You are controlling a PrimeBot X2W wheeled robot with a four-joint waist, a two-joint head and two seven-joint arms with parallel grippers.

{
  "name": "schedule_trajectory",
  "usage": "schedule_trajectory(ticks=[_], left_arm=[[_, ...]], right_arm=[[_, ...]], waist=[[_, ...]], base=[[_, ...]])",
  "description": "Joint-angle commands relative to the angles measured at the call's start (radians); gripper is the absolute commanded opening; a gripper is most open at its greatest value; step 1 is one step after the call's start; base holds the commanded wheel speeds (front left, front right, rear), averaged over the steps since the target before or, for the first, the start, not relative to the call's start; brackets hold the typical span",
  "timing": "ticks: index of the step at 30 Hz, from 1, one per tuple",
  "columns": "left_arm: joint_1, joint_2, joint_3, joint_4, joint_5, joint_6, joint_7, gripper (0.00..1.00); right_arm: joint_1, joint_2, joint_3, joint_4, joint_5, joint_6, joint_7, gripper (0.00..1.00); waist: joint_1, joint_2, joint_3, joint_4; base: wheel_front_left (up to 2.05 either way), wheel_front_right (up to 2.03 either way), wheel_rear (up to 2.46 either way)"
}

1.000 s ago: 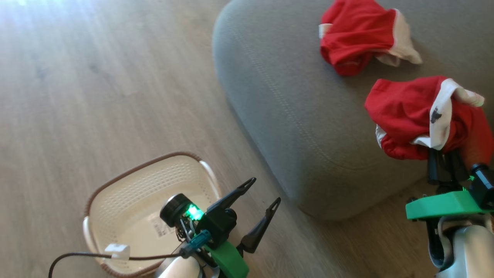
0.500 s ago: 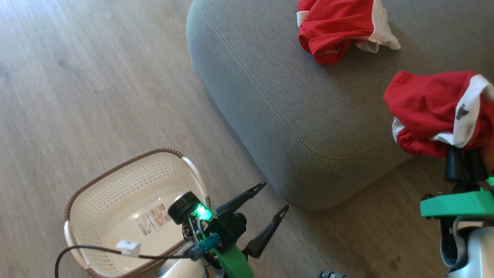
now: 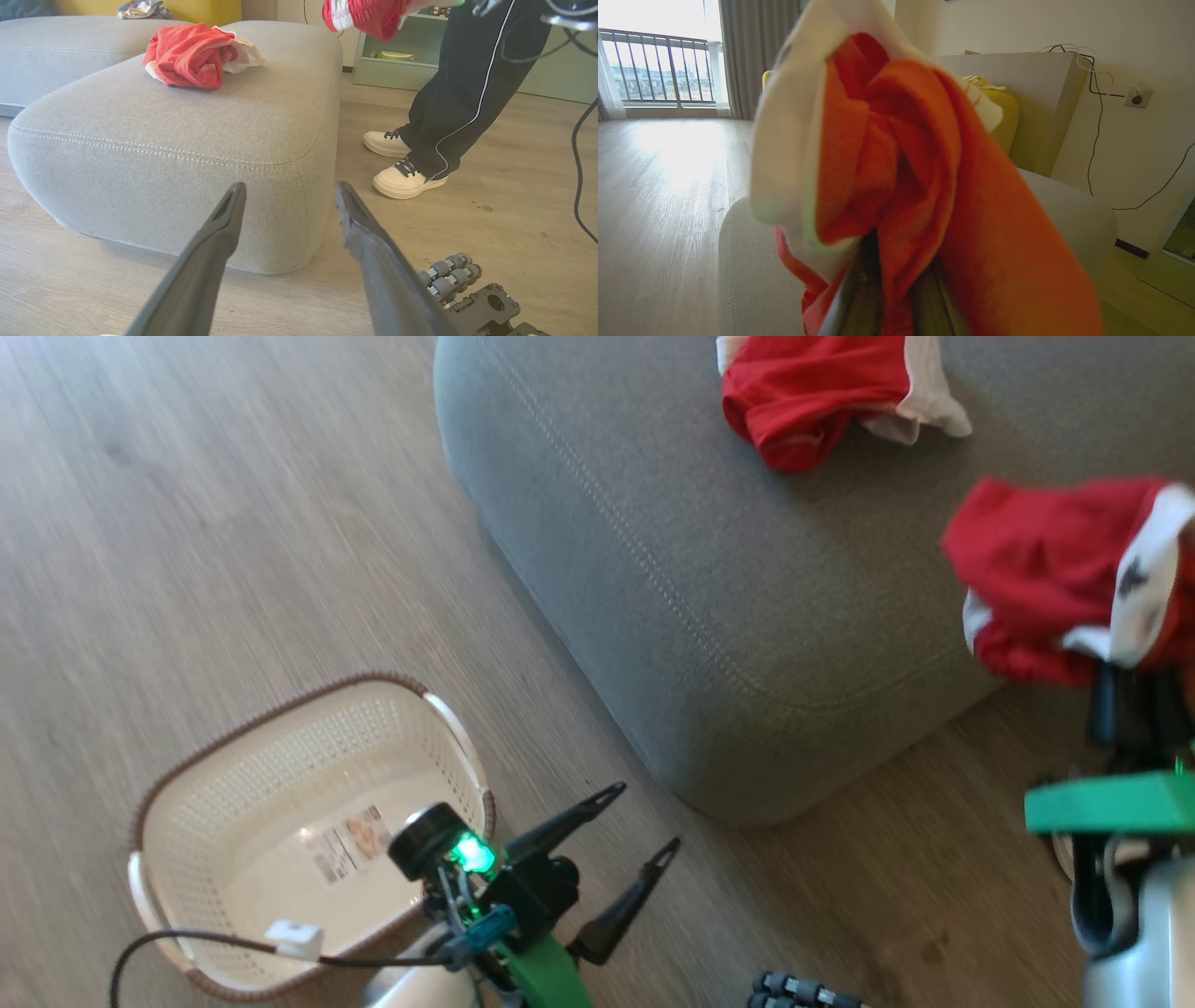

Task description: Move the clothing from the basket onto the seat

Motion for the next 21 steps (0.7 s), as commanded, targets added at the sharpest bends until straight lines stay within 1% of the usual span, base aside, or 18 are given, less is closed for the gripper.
schedule_trajectory(ticks=[1, 5, 9, 13, 17, 18, 21], left_arm=[[-0.042, 0.014, 0.027, -0.036, 0.006, -0.001, -0.005, 1.0], [-0.045, 0.051, 0.029, -0.057, 0.022, -0.001, -0.005, 1.0], [-0.068, 0.098, -0.012, -0.081, 0.035, -0.001, -0.005, 1.0], [-0.09, 0.133, -0.008, -0.112, 0.038, -0.001, -0.005, 1.0], [-0.103, 0.172, -0.016, -0.141, 0.035, -0.001, -0.005, 1.0], [-0.106, 0.188, -0.022, -0.154, 0.034, -0.001, -0.005, 1.0], [-0.106, 0.205, -0.02, -0.168, 0.033, -0.001, -0.005, 1.0]], right_arm=[[-0.068, -0.006, 0.023, -0.045, -0.007, 0.0, -0.006, 0.0], [-0.162, -0.006, 0.029, -0.056, -0.018, 0.0, -0.006, 0.0], [-0.27, -0.006, 0.007, -0.068, 0.011, 0.0, -0.006, 0.0], [-0.387, -0.008, -0.011, -0.077, -0.033, 0.0, -0.006, 0.0], [-0.514, -0.036, -0.027, -0.06, -0.057, 0.0, -0.006, 0.0], [-0.568, -0.055, -0.04, -0.03, -0.069, 0.0, -0.006, 0.0], [-0.648, -0.099, -0.067, 0.049, -0.074, 0.0, -0.006, 0.0]], waist=[[0.0, 0.0, 0.028, -0.003], [0.0, 0.0, 0.094, 0.003], [0.0, 0.0, 0.163, 0.034], [0.0, 0.0, 0.231, 0.07], [0.0, 0.0, 0.284, 0.098], [0.0, 0.0, 0.301, 0.113], [0.0, 0.0, 0.322, 0.133]], base=[[0.0, 0.0, 0.0], [0.0, 0.0, 0.0], [0.0, 0.0, 0.0], [0.0, 0.0, 0.0], [0.0, 0.0, 0.0], [0.0, 0.0, 0.0], [0.0, 0.0, 0.0]])
